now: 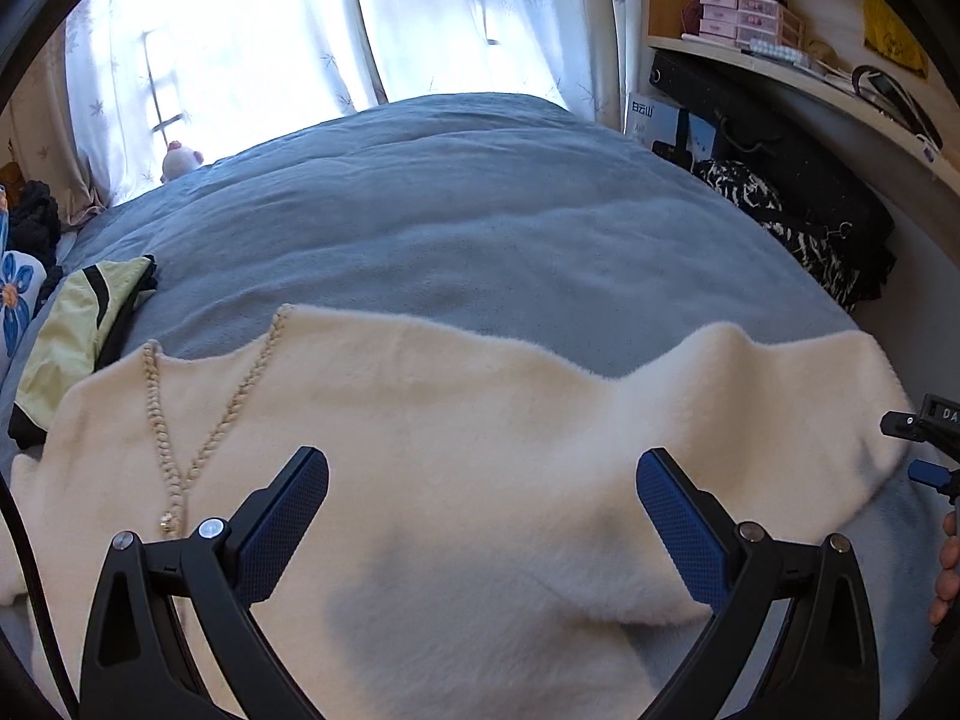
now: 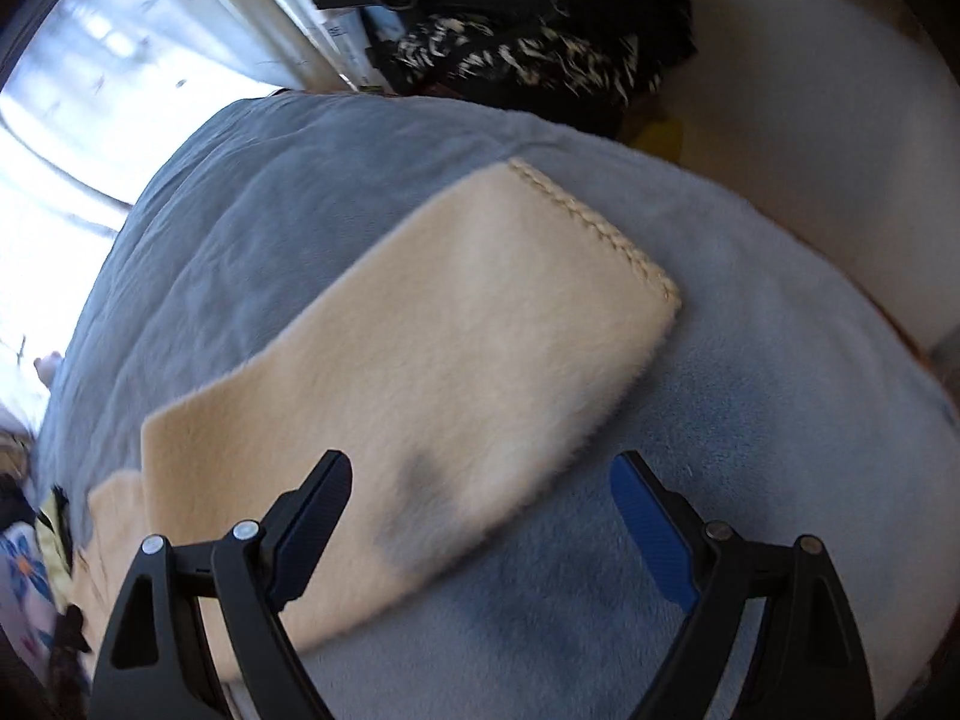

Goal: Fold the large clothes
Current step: 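Move the right tool to the cardigan sleeve cuff and grasp it, then lift the sleeve with the right gripper and fold it across the cardigan front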

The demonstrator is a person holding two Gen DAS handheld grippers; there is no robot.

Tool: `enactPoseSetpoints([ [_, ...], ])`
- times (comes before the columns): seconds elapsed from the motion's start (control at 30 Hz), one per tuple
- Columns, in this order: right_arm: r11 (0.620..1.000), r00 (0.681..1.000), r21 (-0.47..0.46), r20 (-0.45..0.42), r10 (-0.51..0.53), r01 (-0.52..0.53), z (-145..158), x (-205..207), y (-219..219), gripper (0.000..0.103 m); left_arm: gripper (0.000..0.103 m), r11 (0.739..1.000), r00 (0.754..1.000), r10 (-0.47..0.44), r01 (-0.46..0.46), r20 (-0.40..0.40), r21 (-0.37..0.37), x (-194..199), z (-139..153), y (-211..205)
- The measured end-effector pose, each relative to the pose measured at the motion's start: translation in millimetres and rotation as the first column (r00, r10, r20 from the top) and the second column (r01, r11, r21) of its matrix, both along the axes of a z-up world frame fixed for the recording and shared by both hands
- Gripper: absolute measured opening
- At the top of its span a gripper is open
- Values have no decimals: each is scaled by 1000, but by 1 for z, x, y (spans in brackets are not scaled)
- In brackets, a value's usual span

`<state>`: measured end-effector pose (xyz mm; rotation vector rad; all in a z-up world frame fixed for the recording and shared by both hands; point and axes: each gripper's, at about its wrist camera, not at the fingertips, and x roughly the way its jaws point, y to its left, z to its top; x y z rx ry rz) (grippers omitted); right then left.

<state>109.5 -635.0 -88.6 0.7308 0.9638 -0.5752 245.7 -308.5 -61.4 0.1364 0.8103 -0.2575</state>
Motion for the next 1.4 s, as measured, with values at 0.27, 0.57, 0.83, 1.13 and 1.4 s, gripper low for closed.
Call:
enactPoseSetpoints([
  [0.27,998,998,31,33,-60,59,-25,15,-17,82,102,999,996,30,-26,-80,41,18,-45,-19],
  [0.57,997,994,-34,89,-70,73,-6,25,-9,15,102,998,985,33,-41,-167,-46,17,-39,11],
  [0.83,970,918,-189,338,209,-151,105,28,100,14,102,994,991,95,-100,-94,-50,-9,17,89],
  [1.13,765,676,-299,359,644,-570,133,19,316,14,102,967,974,215,-222,-72,-122,-60,48,220],
  [1.4,637,650,-189,-9,760,-748,0,9,437,25,102,947,934,263,-297,-240,-119,-88,-15,289],
])
